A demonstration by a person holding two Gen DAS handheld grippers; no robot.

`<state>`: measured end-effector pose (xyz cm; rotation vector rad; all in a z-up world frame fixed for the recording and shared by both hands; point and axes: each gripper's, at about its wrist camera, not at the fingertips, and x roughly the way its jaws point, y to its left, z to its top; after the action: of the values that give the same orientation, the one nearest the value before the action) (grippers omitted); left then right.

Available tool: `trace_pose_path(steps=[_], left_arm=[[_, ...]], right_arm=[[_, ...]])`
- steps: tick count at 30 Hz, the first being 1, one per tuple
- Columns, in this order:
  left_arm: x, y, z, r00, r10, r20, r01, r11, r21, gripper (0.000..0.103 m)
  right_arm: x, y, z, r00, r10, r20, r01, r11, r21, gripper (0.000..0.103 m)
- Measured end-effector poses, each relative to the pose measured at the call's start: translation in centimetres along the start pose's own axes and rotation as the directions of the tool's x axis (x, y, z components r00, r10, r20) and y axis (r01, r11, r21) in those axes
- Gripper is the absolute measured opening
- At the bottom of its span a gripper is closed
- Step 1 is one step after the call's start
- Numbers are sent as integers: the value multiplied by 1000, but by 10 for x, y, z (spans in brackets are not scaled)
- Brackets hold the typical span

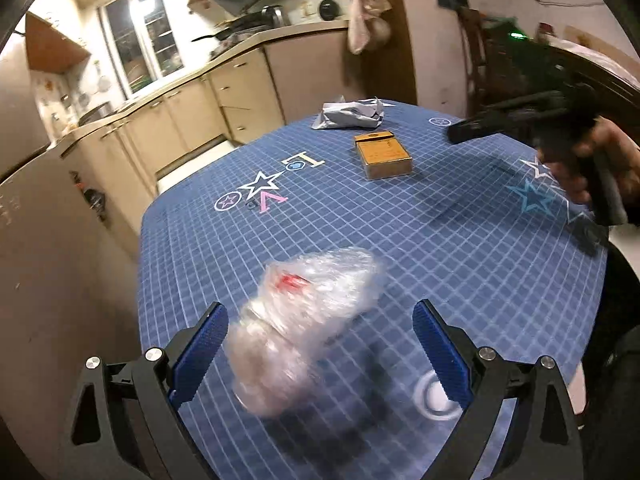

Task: Collect trash
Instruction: 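Move both tools back over the table toward the remaining trash, then grasp the clear plastic bag with the left gripper while the right grasps the gold cigarette box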

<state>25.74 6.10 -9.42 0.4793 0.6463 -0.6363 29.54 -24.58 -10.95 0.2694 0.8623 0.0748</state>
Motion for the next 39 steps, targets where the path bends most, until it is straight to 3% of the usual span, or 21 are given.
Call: trace_pose_path(steps=[6,12,15,17,20,25,32,35,39], left_arm=[[25,16,4,994,-107,11,107,993,45,93],[54,18,-2,987,-159,-26,160,985,59,93],[62,14,-5,982,-180,-65,184,981,67,85],[62,14,-5,980,-191,-60,195,979,58,74],[61,14,-7,971,-229,-72,228,973,-23,60],[51,1,-13,978,-198,-68,193,979,-68,56],[28,-26,-25,978,-205,-42,197,968,-154,51],[22,-30,-28,982,-186,-42,170,952,-256,50],[11,-34,-26,992,-108,-65,76,923,-377,48]], right_arm=[[48,32,16,994,-108,-32,110,989,98,97],[81,61,20,967,-249,-59,251,967,36,97],[85,66,18,950,-308,-44,308,951,5,97],[83,66,17,947,-319,-40,320,947,6,90],[78,65,15,946,-323,-26,323,946,10,78],[66,55,8,950,-313,-9,313,950,-2,57],[35,26,-15,980,-201,3,201,979,-13,56],[18,12,-29,989,-150,4,150,989,-16,56],[-9,-2,-51,994,-105,7,105,994,-37,56]])
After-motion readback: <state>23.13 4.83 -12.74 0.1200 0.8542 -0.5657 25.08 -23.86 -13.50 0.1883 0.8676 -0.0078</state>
